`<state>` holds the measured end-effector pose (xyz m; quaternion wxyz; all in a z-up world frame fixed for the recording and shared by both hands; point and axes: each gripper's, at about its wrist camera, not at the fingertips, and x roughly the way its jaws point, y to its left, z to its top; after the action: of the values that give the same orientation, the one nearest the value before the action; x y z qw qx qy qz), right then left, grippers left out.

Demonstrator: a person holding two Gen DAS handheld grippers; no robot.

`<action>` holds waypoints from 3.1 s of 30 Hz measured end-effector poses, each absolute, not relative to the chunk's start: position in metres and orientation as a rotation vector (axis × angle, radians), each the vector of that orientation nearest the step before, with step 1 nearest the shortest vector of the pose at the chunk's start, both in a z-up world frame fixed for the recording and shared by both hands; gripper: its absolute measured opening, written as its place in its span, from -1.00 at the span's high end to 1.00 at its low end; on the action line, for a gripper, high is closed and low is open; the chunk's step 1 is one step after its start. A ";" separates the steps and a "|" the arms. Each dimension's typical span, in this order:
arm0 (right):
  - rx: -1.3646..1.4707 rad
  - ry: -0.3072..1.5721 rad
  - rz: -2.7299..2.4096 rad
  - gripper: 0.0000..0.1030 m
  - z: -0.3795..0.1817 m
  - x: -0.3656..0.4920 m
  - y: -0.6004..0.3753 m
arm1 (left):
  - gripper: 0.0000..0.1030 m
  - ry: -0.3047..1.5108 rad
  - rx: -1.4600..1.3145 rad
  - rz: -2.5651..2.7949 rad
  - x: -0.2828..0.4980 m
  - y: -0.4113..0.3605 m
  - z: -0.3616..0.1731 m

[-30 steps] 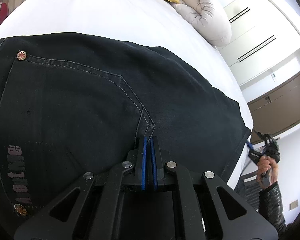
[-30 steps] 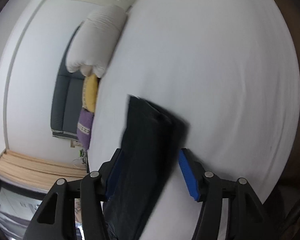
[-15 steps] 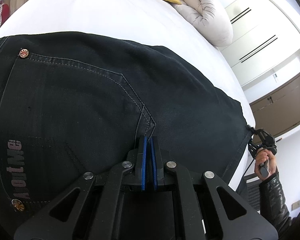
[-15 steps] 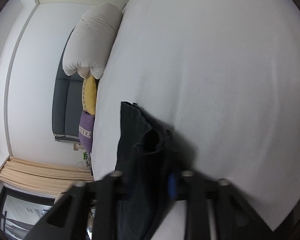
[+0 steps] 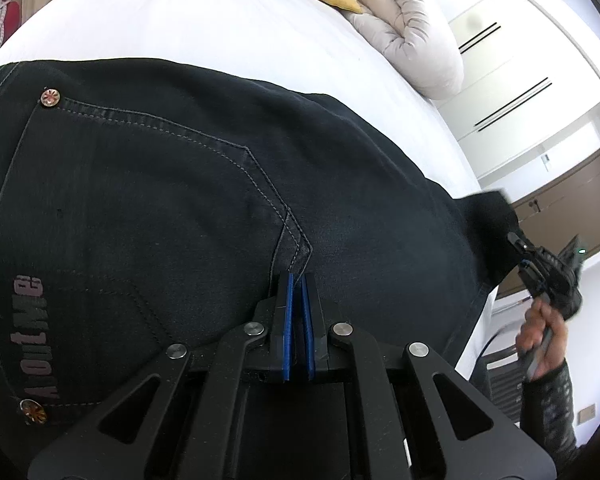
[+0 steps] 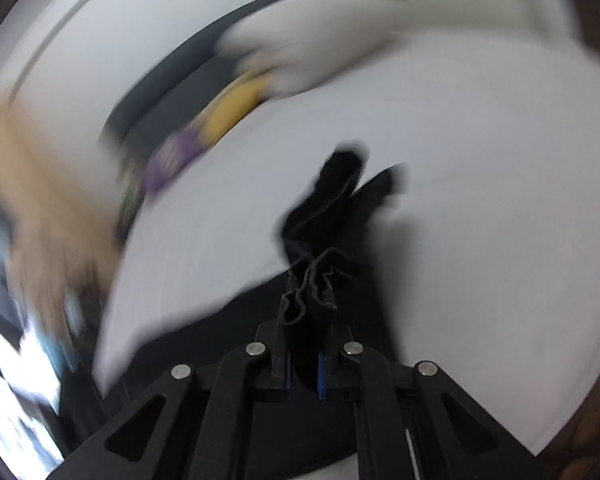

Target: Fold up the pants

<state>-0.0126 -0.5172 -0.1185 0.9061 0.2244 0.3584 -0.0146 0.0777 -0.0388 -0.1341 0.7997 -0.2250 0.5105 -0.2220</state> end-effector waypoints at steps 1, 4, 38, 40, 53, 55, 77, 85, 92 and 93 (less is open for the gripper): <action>0.340 0.770 0.004 0.80 -0.119 -0.009 -0.484 | 0.87 1.094 -0.484 -0.476 0.078 -0.039 -0.134; 0.123 0.863 0.088 0.81 -0.144 -0.002 -0.411 | 0.86 1.093 -0.492 -0.471 0.077 -0.037 -0.132; -0.413 0.730 0.217 0.80 -0.140 -0.058 -0.233 | 0.72 1.395 -0.682 -0.646 0.153 -0.092 -0.115; -0.430 0.731 0.237 0.79 -0.143 -0.064 -0.223 | 0.80 1.379 -0.646 -0.650 0.152 -0.081 -0.110; -0.483 0.809 0.304 0.79 -0.170 -0.053 -0.194 | 0.81 1.364 -0.524 -0.594 0.148 -0.049 -0.121; -0.487 0.830 0.308 0.78 -0.174 -0.046 -0.198 | 0.81 1.355 -0.522 -0.594 0.145 -0.046 -0.126; 0.474 1.056 0.653 0.30 -0.130 0.051 -0.443 | 0.79 1.198 -0.130 -0.515 0.089 -0.117 -0.100; 0.741 1.106 0.631 0.30 -0.174 0.160 -0.503 | 0.79 1.150 -0.131 -0.549 0.080 -0.091 -0.108; 0.776 1.234 0.603 0.70 -0.224 0.189 -0.499 | 0.79 1.155 -0.145 -0.552 0.083 -0.097 -0.112; 0.795 1.226 0.613 0.70 -0.225 0.179 -0.501 | 0.79 1.155 -0.149 -0.553 0.084 -0.101 -0.113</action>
<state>0.1794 -0.5009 -0.2253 0.7022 0.3571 0.5509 0.2754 0.0840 -0.1007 -0.1128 0.7994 -0.0697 0.5383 -0.2575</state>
